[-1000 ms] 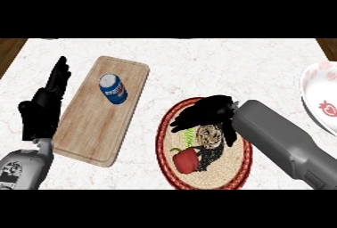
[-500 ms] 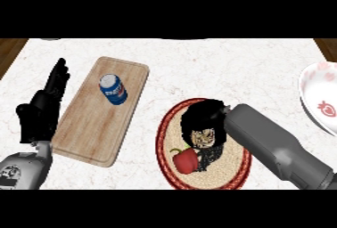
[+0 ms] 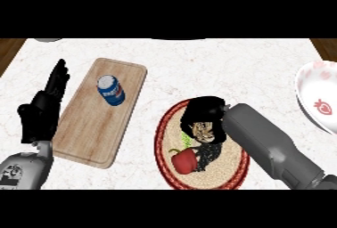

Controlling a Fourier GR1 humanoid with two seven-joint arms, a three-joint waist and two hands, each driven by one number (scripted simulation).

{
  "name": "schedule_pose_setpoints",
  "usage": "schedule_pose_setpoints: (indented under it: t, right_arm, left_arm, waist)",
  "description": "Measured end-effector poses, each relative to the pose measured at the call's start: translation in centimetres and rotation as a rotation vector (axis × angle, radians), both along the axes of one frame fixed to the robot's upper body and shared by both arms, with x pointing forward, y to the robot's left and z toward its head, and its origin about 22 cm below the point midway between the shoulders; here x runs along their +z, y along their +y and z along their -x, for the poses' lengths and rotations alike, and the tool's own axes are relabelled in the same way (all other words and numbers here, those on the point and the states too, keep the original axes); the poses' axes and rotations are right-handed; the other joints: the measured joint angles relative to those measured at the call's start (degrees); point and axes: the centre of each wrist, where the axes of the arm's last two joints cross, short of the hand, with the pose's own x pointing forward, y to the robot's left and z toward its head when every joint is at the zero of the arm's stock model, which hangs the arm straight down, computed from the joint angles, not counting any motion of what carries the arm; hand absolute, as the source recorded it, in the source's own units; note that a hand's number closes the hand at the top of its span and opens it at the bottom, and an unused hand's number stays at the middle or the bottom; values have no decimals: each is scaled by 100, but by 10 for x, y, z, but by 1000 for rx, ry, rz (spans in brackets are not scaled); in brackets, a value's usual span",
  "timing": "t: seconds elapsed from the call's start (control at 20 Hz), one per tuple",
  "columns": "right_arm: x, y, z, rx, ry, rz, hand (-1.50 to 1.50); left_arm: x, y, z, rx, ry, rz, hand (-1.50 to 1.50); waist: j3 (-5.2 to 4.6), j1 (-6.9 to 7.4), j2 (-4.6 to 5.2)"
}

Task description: Pick the cupcake from the placemat and place it in the bowl

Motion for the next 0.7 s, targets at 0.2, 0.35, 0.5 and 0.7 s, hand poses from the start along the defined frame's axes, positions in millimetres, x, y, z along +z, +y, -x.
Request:
schedule_pose_setpoints:
  t: [0.2, 0.35, 0.5, 0.7]
  right_arm:
    - [-14, -31, -7, -449, 50, -5, 150]
    - [-17, -33, -11, -745, 46, -7, 150]
    - [-12, -11, -13, -998, 27, -57, 150]
    - [20, 32, -20, -1253, -30, -239, 150]
  left_arm:
    - [-2, 8, 2, 40, 12, -4, 0]
    - [-4, 13, 4, 54, 23, -5, 0]
    - [-7, 14, 6, 60, 30, -8, 0]
    - [-8, 17, 7, 69, 36, -8, 0]
  waist:
    - [0, -285, -82]
    - [-9, -347, -127]
    - [-6, -359, -147]
    - [2, -375, -169]
